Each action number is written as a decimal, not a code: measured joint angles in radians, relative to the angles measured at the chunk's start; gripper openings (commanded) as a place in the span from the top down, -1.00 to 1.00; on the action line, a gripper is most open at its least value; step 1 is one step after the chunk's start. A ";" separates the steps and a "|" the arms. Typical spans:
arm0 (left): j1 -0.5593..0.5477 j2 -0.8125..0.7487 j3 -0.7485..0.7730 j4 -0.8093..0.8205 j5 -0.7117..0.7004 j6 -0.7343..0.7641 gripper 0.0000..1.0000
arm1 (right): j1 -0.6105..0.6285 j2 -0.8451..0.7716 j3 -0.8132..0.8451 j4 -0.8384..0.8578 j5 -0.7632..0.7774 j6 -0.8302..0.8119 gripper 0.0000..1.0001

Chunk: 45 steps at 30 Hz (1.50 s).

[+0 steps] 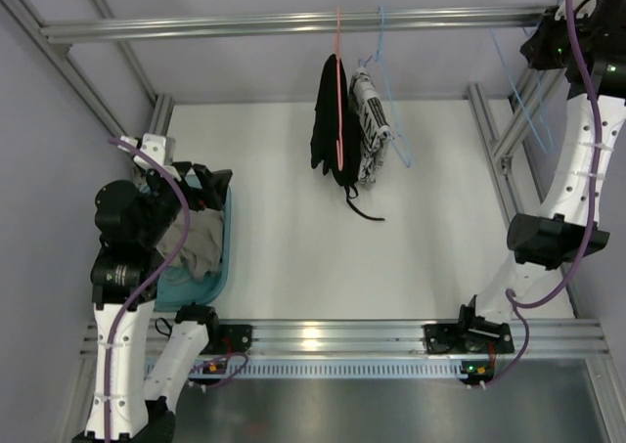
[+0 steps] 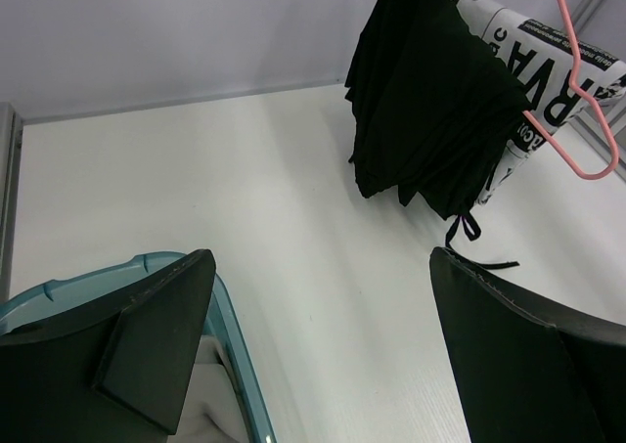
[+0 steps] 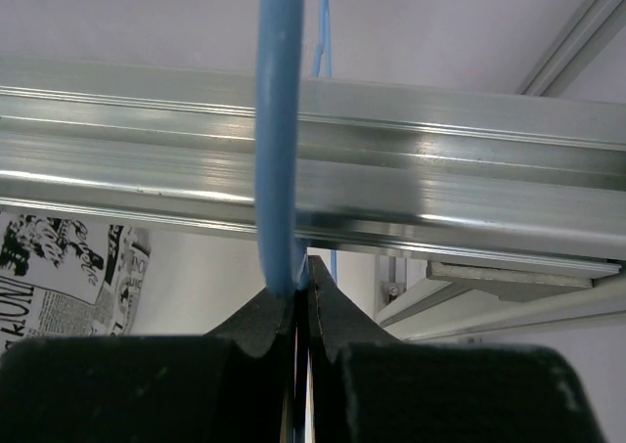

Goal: Remove the trousers from the hanger

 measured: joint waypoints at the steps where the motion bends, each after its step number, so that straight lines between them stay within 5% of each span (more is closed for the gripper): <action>1: 0.000 0.000 -0.001 0.000 -0.002 0.000 -0.95 | 0.000 0.004 0.000 0.000 0.000 0.001 1.00; 4: 0.000 -0.004 -0.003 0.000 -0.006 0.000 -0.96 | -0.002 0.008 0.001 0.000 0.000 0.005 0.99; 9: 0.000 -0.009 -0.008 0.000 -0.006 0.000 -0.96 | -0.007 0.008 -0.008 0.009 0.000 0.007 0.65; 16: 0.000 -0.008 -0.011 0.000 -0.006 -0.005 -0.96 | -0.018 0.007 -0.080 0.036 0.000 0.006 0.53; 17: 0.000 -0.008 -0.011 0.000 -0.006 -0.005 -0.96 | -0.021 0.007 -0.082 0.035 -0.001 0.007 0.30; 31: 0.000 -0.008 -0.011 -0.015 -0.011 -0.015 -0.96 | -0.062 -0.128 -0.175 0.043 -0.058 0.005 -0.95; 45: 0.000 0.216 0.144 -0.230 -0.027 -0.002 -0.96 | -0.090 -0.422 -0.371 -0.012 -0.219 0.004 -0.99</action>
